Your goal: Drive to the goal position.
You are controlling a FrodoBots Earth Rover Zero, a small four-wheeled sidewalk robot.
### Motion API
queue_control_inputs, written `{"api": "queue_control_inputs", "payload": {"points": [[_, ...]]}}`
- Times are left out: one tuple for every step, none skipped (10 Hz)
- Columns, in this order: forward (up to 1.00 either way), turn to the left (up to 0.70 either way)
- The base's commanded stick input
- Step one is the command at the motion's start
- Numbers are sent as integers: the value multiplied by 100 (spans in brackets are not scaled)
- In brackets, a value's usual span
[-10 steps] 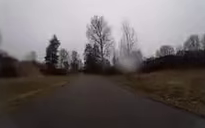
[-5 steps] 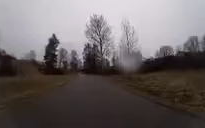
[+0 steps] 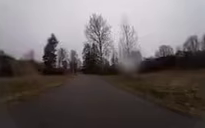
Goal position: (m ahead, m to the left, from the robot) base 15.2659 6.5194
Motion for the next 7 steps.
{"api": "queue_control_inputs", "payload": {"points": [[70, 0], [70, 0], [70, 0], [70, 0], [70, 0], [70, 0], [70, 0]]}}
